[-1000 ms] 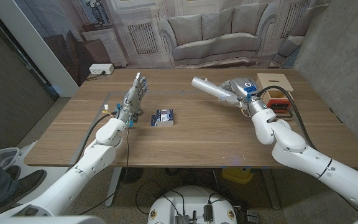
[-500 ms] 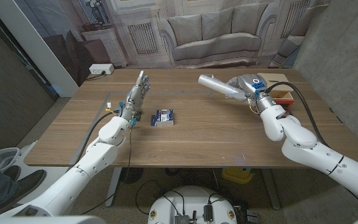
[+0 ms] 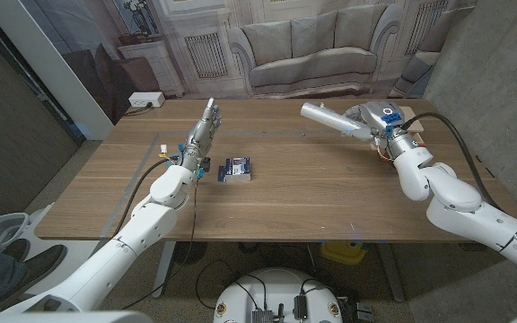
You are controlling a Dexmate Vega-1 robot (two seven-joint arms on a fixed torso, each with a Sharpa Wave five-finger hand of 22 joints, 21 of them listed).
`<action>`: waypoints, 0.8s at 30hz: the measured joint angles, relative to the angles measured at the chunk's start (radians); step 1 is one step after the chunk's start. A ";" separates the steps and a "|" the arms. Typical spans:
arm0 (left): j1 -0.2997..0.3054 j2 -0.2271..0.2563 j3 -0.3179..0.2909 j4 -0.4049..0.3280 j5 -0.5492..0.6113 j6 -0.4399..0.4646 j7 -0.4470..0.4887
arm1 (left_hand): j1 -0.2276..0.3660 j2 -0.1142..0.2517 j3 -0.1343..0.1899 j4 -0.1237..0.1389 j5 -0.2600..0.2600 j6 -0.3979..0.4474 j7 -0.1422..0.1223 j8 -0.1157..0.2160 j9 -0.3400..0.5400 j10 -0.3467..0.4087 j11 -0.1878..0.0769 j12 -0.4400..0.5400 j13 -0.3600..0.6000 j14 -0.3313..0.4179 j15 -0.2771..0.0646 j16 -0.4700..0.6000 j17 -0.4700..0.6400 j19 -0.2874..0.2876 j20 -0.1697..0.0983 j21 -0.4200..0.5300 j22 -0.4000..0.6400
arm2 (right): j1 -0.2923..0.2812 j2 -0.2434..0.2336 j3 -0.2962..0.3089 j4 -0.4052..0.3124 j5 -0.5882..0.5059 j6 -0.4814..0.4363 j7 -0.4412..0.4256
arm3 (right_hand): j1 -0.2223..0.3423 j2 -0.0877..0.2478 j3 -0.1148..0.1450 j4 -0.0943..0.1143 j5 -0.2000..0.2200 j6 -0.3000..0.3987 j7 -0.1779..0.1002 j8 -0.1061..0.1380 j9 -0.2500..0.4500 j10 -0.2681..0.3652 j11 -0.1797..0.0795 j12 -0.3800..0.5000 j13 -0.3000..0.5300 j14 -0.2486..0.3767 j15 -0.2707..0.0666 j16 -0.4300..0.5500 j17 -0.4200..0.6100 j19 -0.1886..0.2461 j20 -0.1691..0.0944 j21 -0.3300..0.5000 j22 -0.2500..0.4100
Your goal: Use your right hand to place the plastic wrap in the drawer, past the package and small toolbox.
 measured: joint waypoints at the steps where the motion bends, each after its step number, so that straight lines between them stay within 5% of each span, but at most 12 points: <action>1: 0.000 0.000 0.000 0.000 0.001 0.000 0.001 | 0.000 0.000 0.000 0.000 0.000 0.000 0.000 0.000 0.000 0.000 0.000 0.000 0.000 0.000 0.000 0.000 0.000 0.000 0.000 0.000 0.000 | -0.002 -0.002 0.002 -0.001 0.000 0.000 0.000 | 0.000 0.000 0.000 0.000 0.000 0.002 -0.002 0.000 0.000 0.000 0.000 0.000 0.000 0.000 0.000 0.000 0.000 0.000 0.000 0.000 0.000; 24: -0.046 -0.055 0.031 0.041 0.025 -0.008 0.019 | 0.000 0.000 -0.004 -0.004 0.000 0.000 0.000 0.000 0.000 0.000 0.000 0.000 0.000 0.000 0.000 0.000 0.000 0.000 0.000 0.000 0.000 | -0.090 -0.146 0.129 -0.071 -0.002 -0.123 0.092 | 0.000 0.000 -0.010 0.004 0.000 0.003 -0.003 -0.002 0.004 0.000 0.000 0.000 0.005 -0.005 0.005 0.000 0.000 -0.014 0.004 0.026 -0.005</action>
